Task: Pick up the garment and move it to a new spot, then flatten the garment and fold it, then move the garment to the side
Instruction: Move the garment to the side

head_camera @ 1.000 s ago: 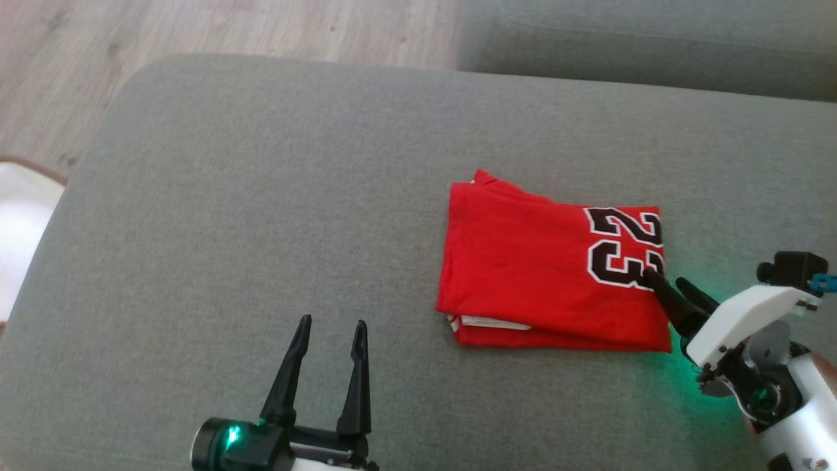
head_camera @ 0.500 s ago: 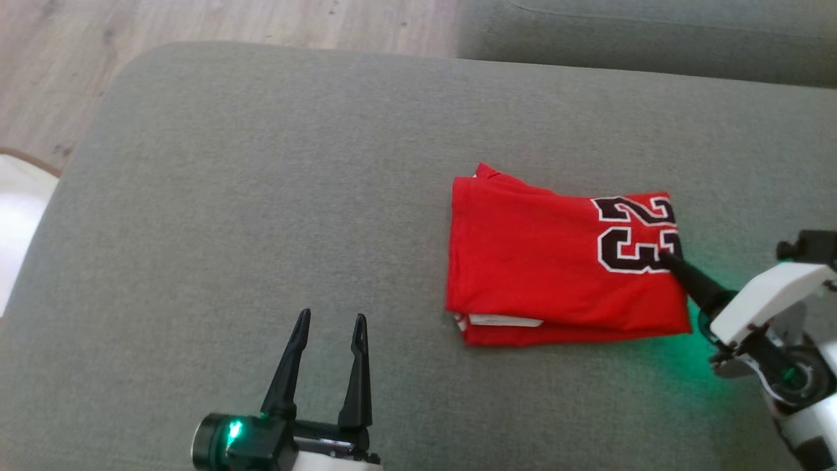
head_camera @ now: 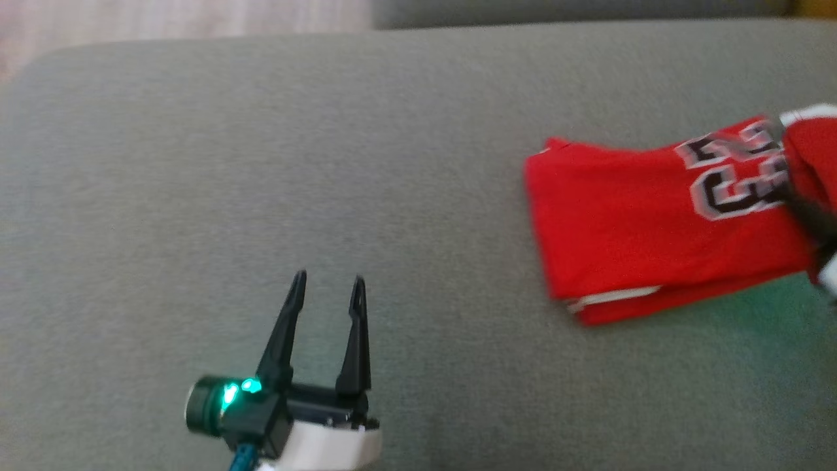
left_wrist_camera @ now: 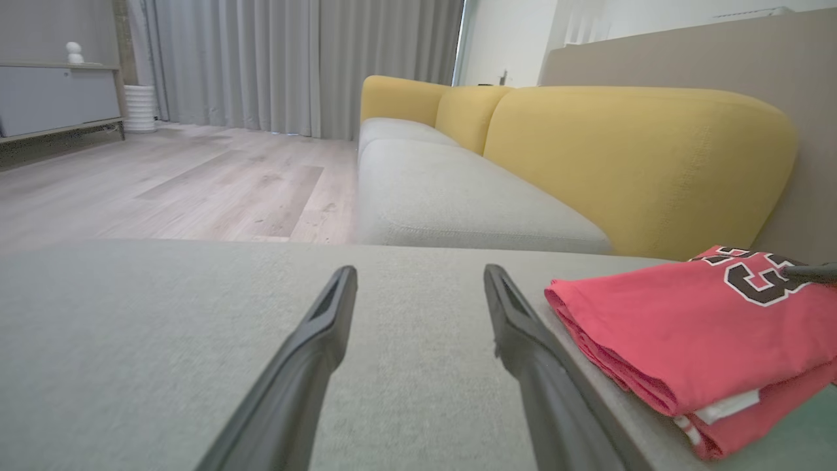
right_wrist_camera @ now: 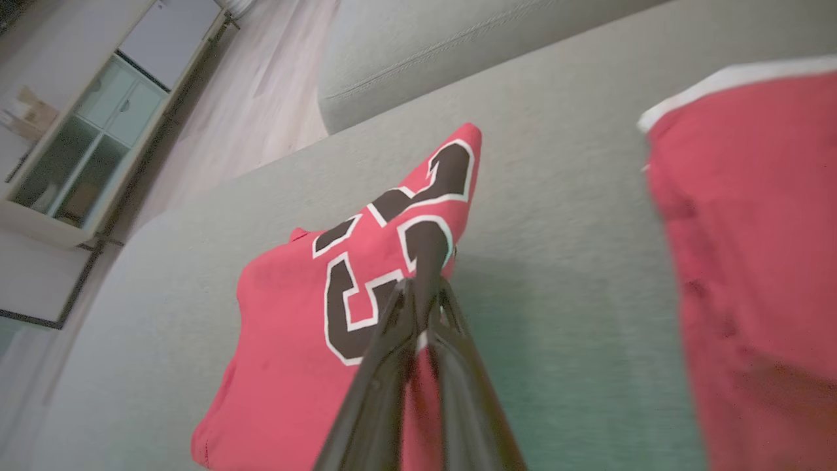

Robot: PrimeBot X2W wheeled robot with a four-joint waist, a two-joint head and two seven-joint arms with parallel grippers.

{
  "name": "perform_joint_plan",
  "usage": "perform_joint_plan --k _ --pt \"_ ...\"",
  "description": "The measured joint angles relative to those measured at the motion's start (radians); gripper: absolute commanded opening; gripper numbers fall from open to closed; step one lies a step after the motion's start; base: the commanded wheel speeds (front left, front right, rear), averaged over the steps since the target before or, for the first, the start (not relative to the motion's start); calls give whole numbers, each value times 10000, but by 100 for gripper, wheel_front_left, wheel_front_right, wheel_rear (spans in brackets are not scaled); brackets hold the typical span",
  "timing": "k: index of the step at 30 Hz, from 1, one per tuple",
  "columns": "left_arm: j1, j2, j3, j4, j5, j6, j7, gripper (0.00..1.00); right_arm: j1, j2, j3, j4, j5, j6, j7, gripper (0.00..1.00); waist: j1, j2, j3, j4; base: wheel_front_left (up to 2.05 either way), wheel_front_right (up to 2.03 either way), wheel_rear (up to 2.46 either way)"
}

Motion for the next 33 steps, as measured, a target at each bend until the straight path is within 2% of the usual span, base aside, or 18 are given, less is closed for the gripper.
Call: perform_joint_plan --k 8,9,14,17,19,20,22,25,31,33 --pt "-861 -8 27 -263 -2 -73 -15 100 -657 -2077 -700 -130 -780 0 176 0 1 0 974 -709 0 0 0" --pt "-1072 -10 -6 -284 12 -81 -36 100 -708 -2485 -970 -65 -993 0 178 0 1 0 1234 -812 0 0 0" --pt "-1340 -13 -35 -301 184 -86 -42 100 -845 -3258 -1597 314 -1419 0 173 0 2 0 1794 -995 0 0 0" --pt "-1452 -13 15 -286 265 -153 -42 100 -845 -3413 -1889 568 -1824 0 84 0 2 0 1924 -1058 0 0 0" --pt "-1469 -19 81 -274 276 -86 -42 100 -839 -3381 -1918 706 -2117 0 73 82 1 0 1862 -1073 0 0 0" --pt "-1467 -19 136 -259 314 27 -42 100 -837 -3340 -1919 734 -2349 0 65 100 -1 0 1808 -1082 0 0 0" --pt "-1465 -19 194 -157 453 282 -42 100 -845 -3150 -2002 869 -2963 0 -240 100 -1 0 1667 -1098 0 0 0" --pt "-1437 -21 192 109 453 420 -42 100 -861 -2541 -2023 840 -3958 0 -698 100 -1 0 1376 -1119 0 0 0" --pt "-1183 -29 228 449 451 453 -42 100 -738 -612 -1360 196 -4892 0 -1595 100 -2 0 520 -1099 0 0 0" --pt "-947 -29 253 539 389 322 -42 100 -429 -10 -1110 35 -5058 0 -1975 100 -2 0 174 -1061 0 0 0"
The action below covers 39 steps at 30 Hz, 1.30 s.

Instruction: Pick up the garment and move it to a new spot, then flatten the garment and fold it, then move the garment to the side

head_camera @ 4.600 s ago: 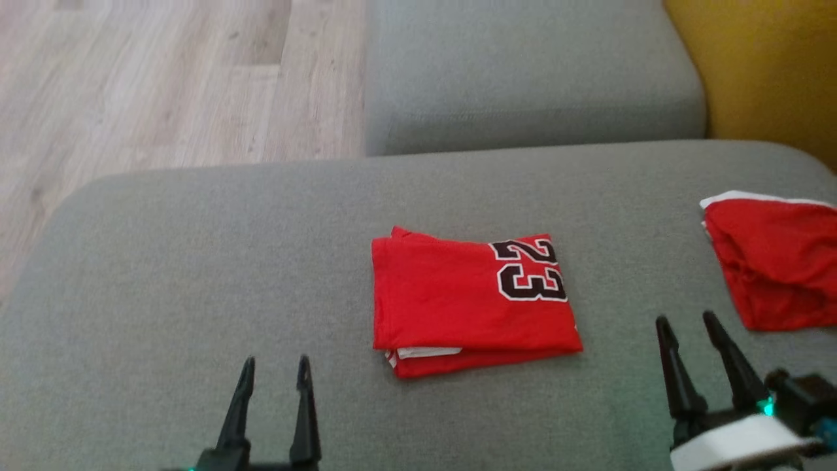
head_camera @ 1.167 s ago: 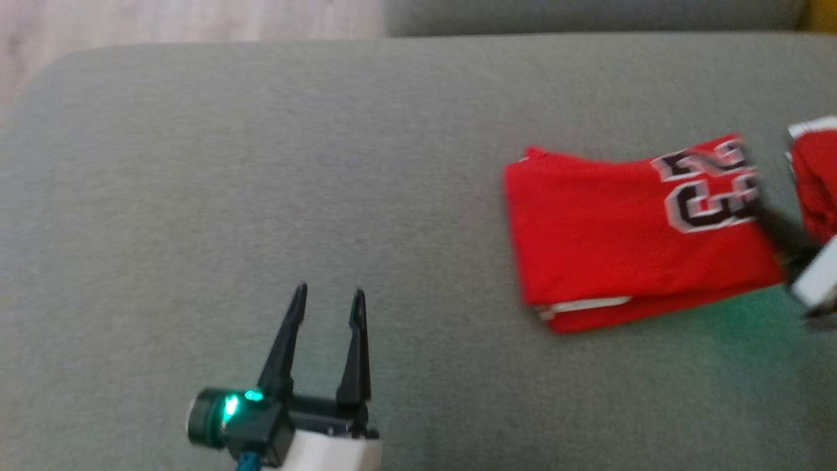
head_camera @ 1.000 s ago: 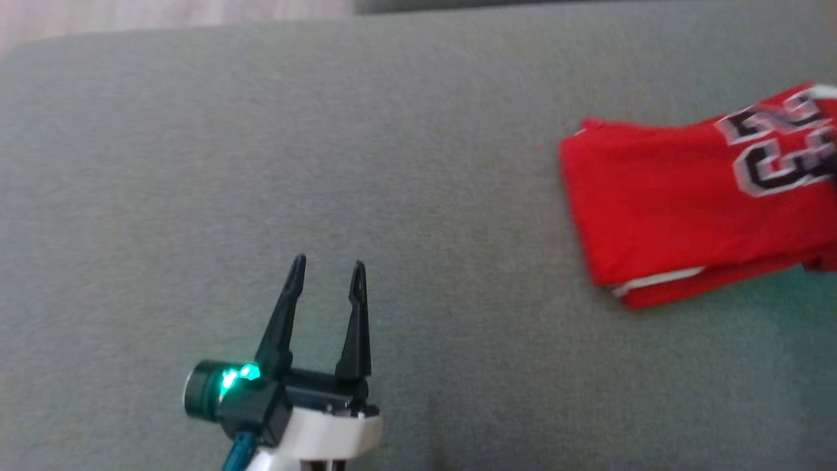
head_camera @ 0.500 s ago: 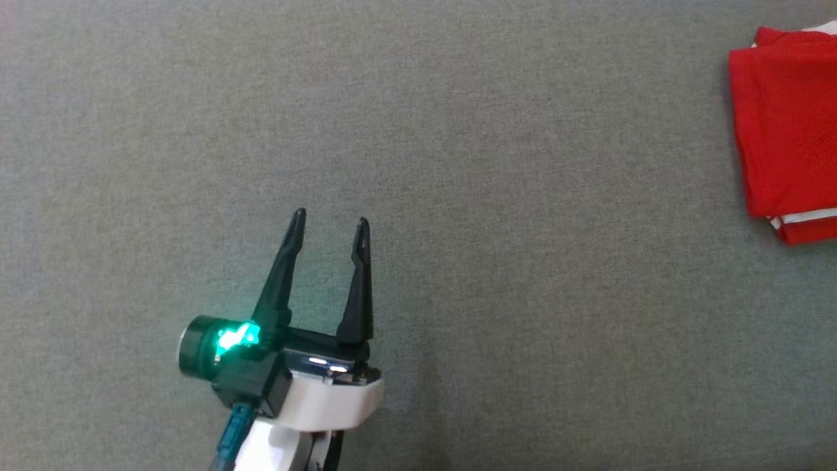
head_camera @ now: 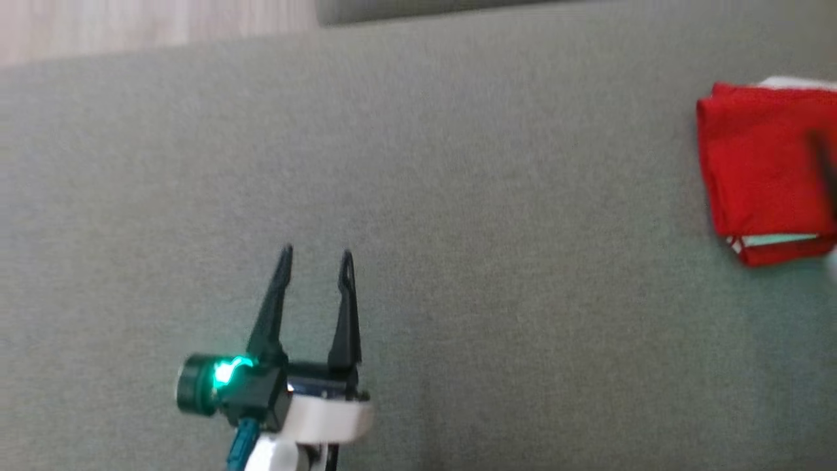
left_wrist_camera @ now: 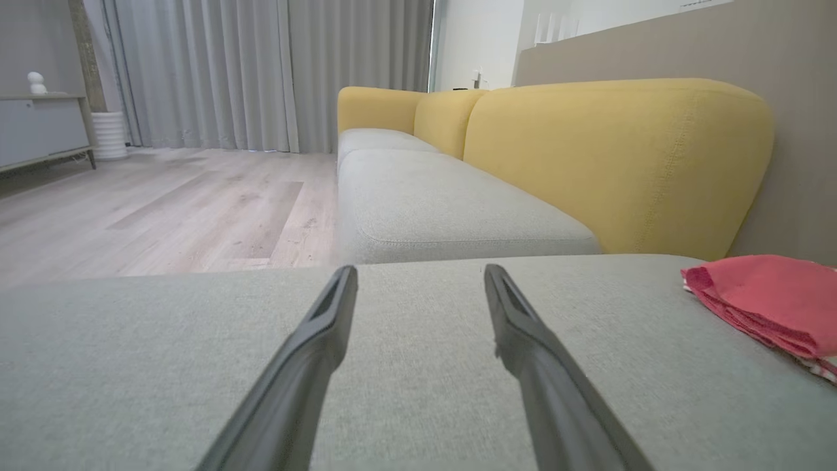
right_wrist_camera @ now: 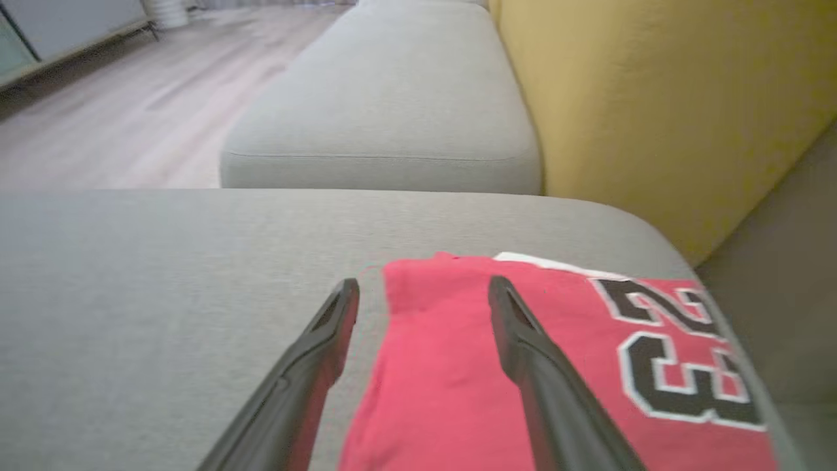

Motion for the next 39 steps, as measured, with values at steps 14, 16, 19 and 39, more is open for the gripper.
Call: perform_joint_plan --k 14,16,19,39 --pt "1732 2 767 190 -752 -535 2 100 3159 3712 1239 874 -1981 0 -3971 100 -2 0 -2263 677 0 0 0" --pt "1947 8 949 71 -623 -571 2 100 3463 4406 600 997 -2408 0 -4230 100 -1 0 -2506 776 0 0 0" --pt "2237 8 1223 -247 -201 -581 2 100 4000 5304 -408 159 -3507 0 -4293 100 0 0 -2796 844 0 0 0" --pt "3106 10 1756 -460 293 -671 2 100 5937 6466 -1770 -2313 -5279 0 -4320 100 2 0 -3147 731 0 0 0"
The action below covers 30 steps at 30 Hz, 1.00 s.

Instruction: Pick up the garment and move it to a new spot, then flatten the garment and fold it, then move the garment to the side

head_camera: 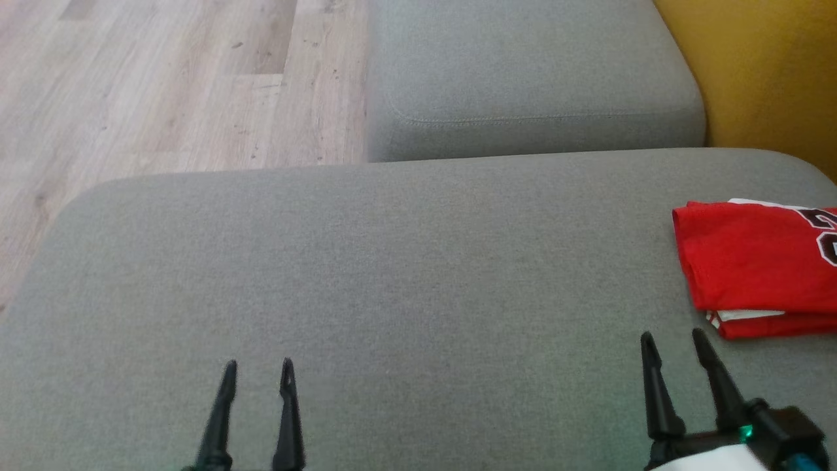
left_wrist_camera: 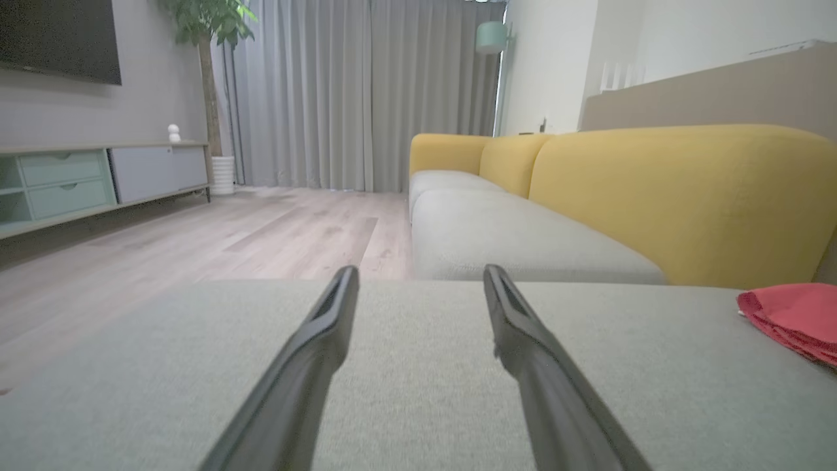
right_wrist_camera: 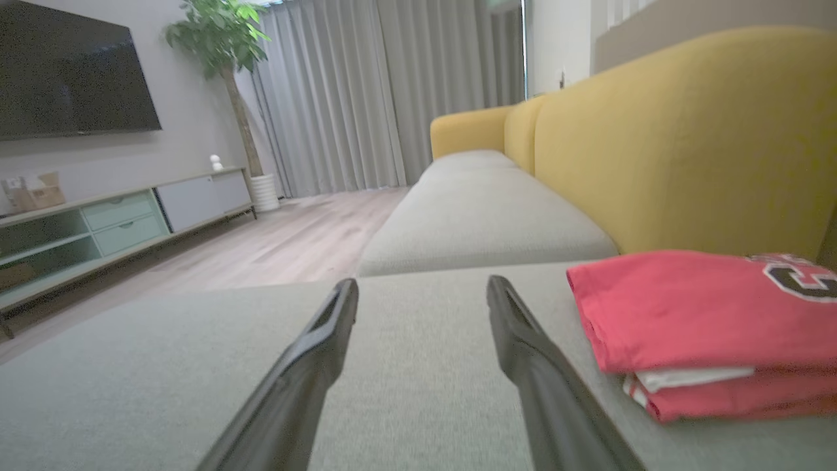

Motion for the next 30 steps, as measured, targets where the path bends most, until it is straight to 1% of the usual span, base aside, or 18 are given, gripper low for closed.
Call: perform_joint_plan --k 1,5,7,18,22,30 --pt "0 -2 -2 10 0 -19 0 0 2 2 8 29 2 0 0 0 0 0 -13 5 0 0 0" --pt "185 -4 -17 665 -2 -19 6 0 116 4 69 708 4 0 21 0 1 0 -12 5 0 0 0" --pt "332 -2 -15 775 -161 -27 31 0 254 4 79 846 125 0 44 0 0 0 4 -4 0 0 0" --pt "254 38 77 943 -1542 -180 276 0 194 2 40 920 1452 0 293 0 1 0 97 -48 0 0 0" --pt "75 42 113 1001 -2031 -339 364 0 168 0 17 968 1935 0 405 0 1 0 129 -64 0 0 0" --pt "-126 63 257 1168 -3014 -495 543 0 -108 -4 -54 1022 2880 0 575 0 1 0 193 -95 0 0 0"
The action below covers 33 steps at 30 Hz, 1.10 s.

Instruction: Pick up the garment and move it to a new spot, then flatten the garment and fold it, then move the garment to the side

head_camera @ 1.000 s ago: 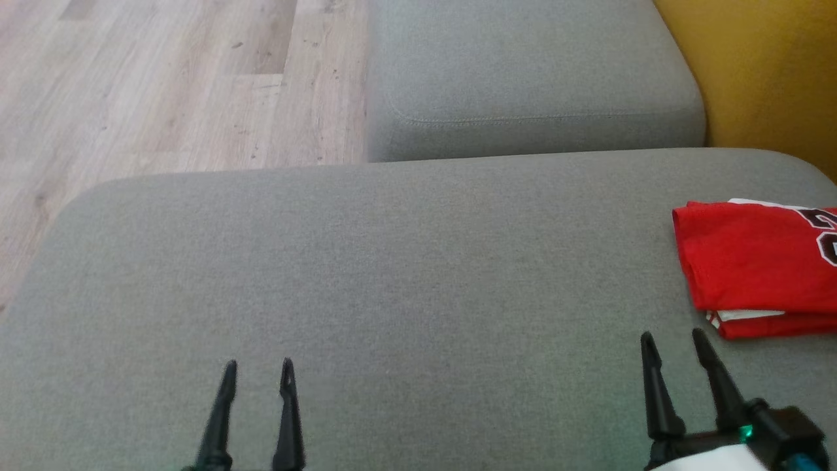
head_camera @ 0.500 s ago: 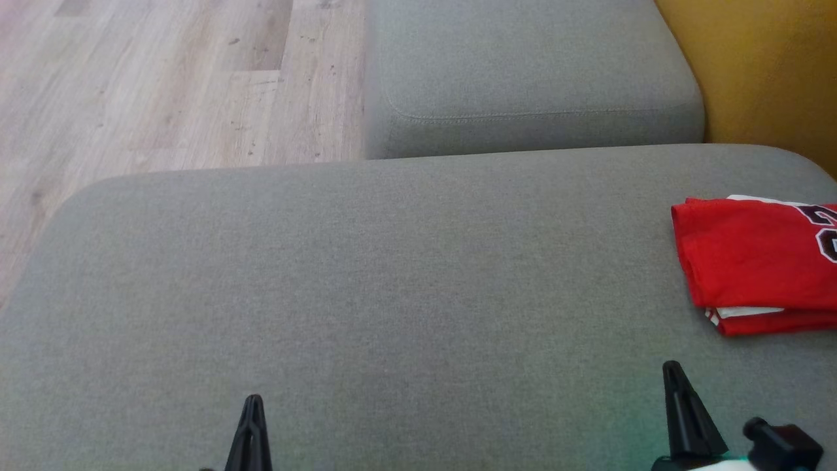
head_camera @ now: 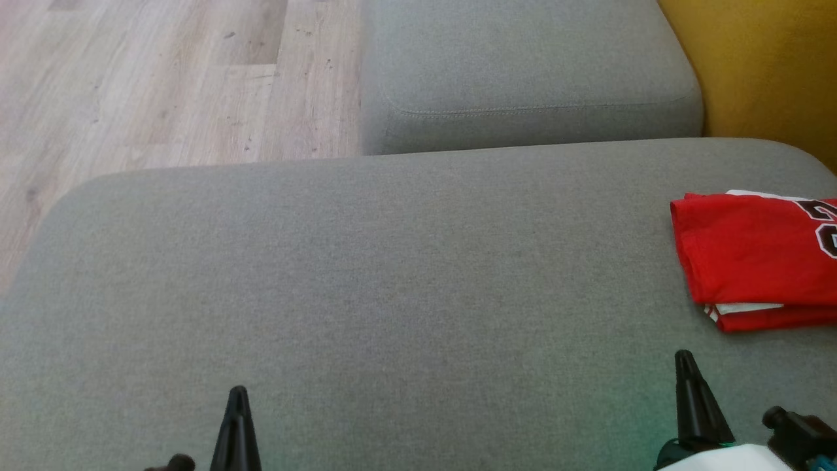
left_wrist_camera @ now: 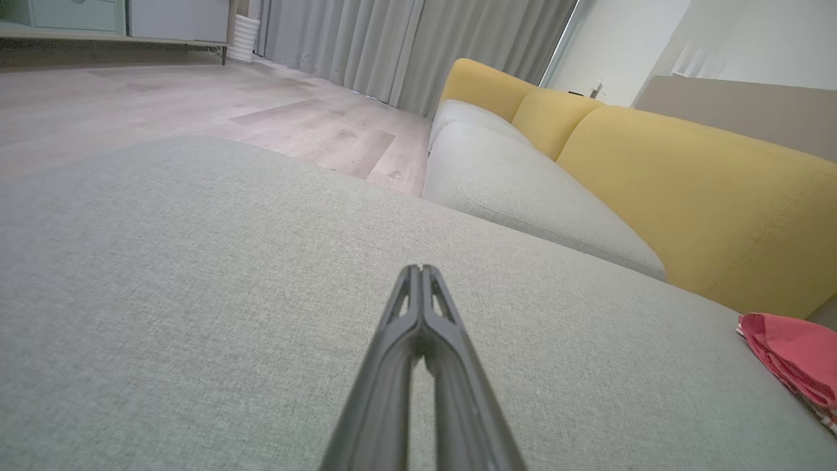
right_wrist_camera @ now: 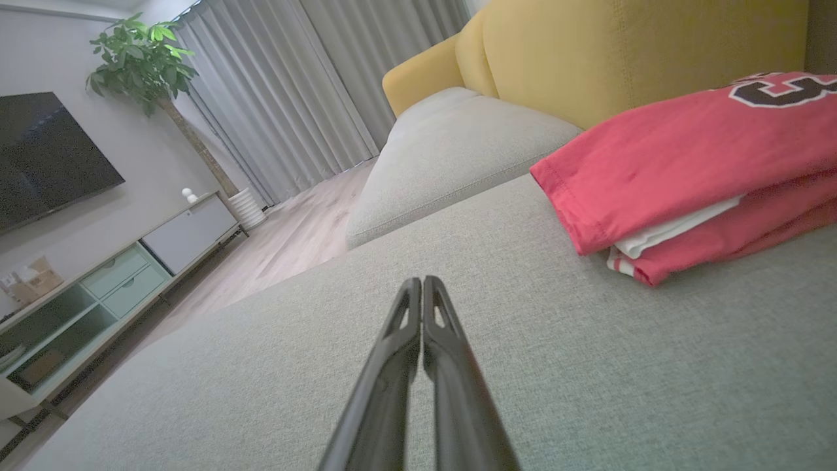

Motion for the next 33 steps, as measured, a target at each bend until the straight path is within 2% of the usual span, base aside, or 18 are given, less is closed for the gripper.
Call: perform_joint_plan --k 33 --pt "-817 79 675 476 -3973 -639 792 0 -824 -13 -430 314 3854 0 876 0 0 0 270 -129 0 0 0"
